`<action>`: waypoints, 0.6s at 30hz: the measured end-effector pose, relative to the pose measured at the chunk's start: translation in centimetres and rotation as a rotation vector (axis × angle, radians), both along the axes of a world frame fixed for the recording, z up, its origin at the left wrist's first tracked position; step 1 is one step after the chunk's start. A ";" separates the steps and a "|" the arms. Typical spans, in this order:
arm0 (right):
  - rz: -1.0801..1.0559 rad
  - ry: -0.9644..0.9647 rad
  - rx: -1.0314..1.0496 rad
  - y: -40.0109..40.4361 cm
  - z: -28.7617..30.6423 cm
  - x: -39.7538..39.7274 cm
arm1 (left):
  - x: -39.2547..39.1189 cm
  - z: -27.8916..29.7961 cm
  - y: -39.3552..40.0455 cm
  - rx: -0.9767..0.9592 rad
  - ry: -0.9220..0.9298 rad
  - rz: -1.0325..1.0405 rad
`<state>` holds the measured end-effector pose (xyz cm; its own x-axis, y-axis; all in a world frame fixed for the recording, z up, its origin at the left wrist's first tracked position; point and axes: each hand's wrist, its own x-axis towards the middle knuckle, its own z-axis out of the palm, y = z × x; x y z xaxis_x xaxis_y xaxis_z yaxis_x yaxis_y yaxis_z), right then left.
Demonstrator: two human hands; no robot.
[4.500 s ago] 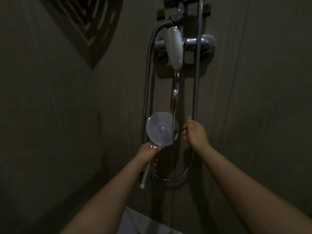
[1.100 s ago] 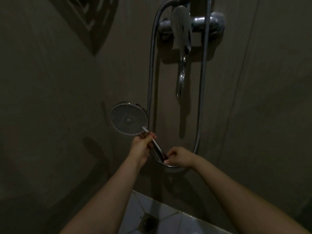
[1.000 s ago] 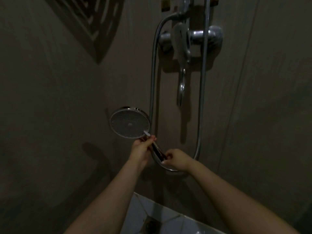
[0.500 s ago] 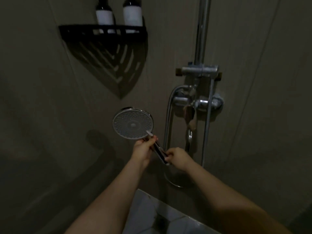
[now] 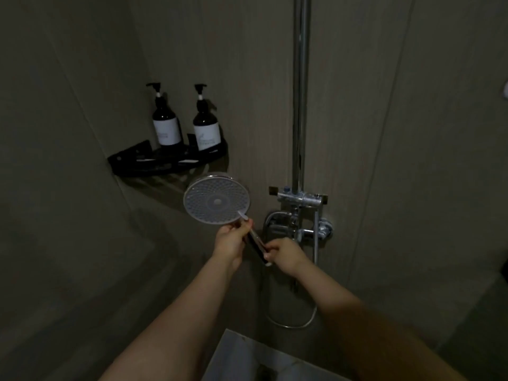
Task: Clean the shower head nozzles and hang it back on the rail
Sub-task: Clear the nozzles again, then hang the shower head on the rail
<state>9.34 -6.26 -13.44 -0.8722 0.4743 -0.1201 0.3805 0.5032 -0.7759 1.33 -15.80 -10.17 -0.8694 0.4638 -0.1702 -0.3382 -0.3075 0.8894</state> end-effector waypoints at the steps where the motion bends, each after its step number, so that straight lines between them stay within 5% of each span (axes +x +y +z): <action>1: -0.012 0.010 -0.007 0.4 0.7 0.1 | 0.0 0.8 0.6 0.000 0.013 -0.007; 4: -0.081 0.098 -0.074 2.0 2.2 0.5 | 0.1 2.9 2.4 -0.012 0.057 -0.027; 9: -0.532 0.252 -0.114 8.3 2.2 2.0 | -0.6 5.0 4.4 0.012 0.083 -0.010; 15: -0.255 0.072 -0.269 13.2 -2.1 0.1 | -0.7 7.0 7.3 0.054 0.091 -0.003; 18: -0.312 0.094 -0.287 13.6 -2.3 -0.5 | -0.7 7.5 8.3 0.015 0.123 0.001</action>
<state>8.82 7.36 -15.79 -0.7056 0.6761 -0.2121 0.4011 0.1344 -0.9061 0.58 -7.51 -2.68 -0.8836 0.4650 -0.0554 -0.2269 -0.3216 0.9193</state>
